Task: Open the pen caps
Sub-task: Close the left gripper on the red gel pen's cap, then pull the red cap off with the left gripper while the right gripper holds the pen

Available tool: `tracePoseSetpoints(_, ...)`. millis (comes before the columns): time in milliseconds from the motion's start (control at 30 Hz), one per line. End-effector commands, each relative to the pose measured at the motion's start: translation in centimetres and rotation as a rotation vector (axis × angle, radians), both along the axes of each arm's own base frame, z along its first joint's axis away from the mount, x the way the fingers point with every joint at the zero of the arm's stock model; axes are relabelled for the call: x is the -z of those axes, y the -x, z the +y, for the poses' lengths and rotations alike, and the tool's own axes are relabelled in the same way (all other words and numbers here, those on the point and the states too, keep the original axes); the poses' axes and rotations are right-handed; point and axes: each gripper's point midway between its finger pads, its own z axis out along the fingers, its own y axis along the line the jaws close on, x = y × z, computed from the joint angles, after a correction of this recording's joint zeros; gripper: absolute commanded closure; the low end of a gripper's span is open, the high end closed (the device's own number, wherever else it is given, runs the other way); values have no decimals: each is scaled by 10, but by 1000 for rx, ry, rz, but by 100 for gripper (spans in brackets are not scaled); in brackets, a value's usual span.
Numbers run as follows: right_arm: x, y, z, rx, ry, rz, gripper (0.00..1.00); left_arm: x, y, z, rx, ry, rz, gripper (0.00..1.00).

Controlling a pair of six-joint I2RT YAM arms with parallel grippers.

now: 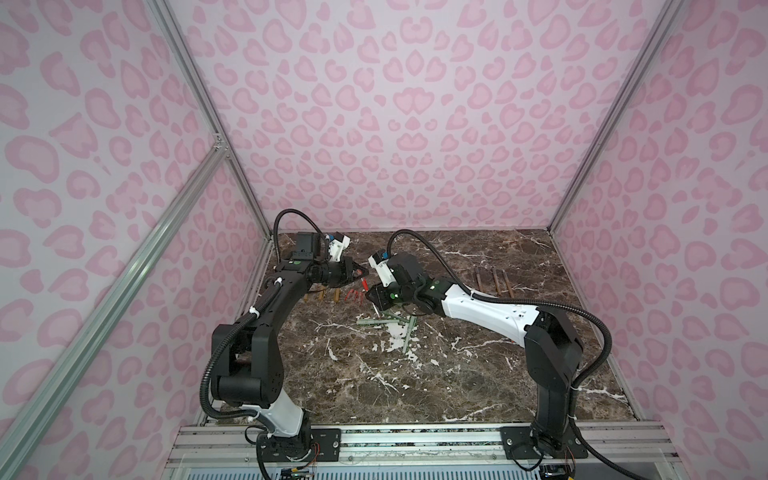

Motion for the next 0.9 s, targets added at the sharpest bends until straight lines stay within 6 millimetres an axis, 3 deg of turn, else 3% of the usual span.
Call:
tracePoseSetpoints(0,1,-3,5,-1,-8,-8,70,-5,0,0,9,-4,-26,96)
tracePoseSetpoints(67,4,-3,6,-3,-5,-3,71,-5,1,0,10,-4,-26,96)
tracePoseSetpoints(267,14,1,6,-16,10,15,100,-7,1,2,7,-22,-40,96)
tracePoseSetpoints(367,22,7,-1,-19,23,25,100,-12,0,5,2,-49,-56,96)
tracePoseSetpoints(400,42,16,-10,-19,58,53,100,-14,-1,8,-2,-61,-63,96)
tracePoseSetpoints(567,79,43,-44,11,119,104,100,-17,-11,24,-45,-101,-69,96)
tracePoseSetpoints(600,86,48,-52,23,128,113,100,-25,-17,27,-56,-105,-87,96)
tracePoseSetpoints(733,91,58,-73,56,144,113,100,-18,-26,35,-71,-147,-77,96)
tracePoseSetpoints(867,79,52,-90,101,138,90,100,5,-30,36,-63,-210,-34,96)
